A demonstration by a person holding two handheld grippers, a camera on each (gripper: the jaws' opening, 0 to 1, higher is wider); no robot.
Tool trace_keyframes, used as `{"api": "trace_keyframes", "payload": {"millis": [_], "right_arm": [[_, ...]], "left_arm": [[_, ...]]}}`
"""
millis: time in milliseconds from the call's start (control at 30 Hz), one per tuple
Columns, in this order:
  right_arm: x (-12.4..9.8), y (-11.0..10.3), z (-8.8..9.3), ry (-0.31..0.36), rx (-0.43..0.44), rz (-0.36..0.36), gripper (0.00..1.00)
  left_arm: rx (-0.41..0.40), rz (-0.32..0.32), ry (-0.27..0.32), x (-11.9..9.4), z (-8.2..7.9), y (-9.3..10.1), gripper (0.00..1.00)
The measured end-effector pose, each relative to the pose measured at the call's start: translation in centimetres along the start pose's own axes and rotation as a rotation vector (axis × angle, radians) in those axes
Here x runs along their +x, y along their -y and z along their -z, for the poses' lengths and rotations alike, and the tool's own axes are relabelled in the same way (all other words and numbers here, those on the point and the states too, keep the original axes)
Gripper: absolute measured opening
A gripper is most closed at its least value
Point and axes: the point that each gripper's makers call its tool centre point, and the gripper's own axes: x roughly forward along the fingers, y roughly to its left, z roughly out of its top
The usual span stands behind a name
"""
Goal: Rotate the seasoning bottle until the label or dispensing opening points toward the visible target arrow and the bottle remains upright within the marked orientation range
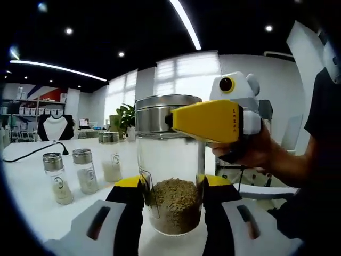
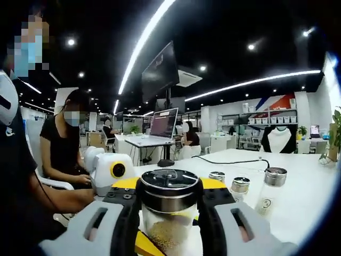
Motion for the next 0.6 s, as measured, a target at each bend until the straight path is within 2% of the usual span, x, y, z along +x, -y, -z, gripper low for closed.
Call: {"api": "trace_keyframes", "payload": {"millis": [200, 367, 600], "right_arm": [[0.3, -1.0, 0.4, -0.016, -0.034, -0.033, 0.39], [0.3, -1.7, 0.6, -0.023, -0.046, -0.085, 0.39], [0.1, -1.3, 0.3, 0.018, -0.017, -0.092, 0.39]], "left_arm": [[0.018, 0.019, -0.015, -0.2, 0.5, 0.2, 0.46], [-0.032, 0.062, 0.000, 0.2, 0.7, 0.9, 0.47], [-0.044, 0.025, 0.024, 0.6, 0.3, 0.8, 0.47]]}}
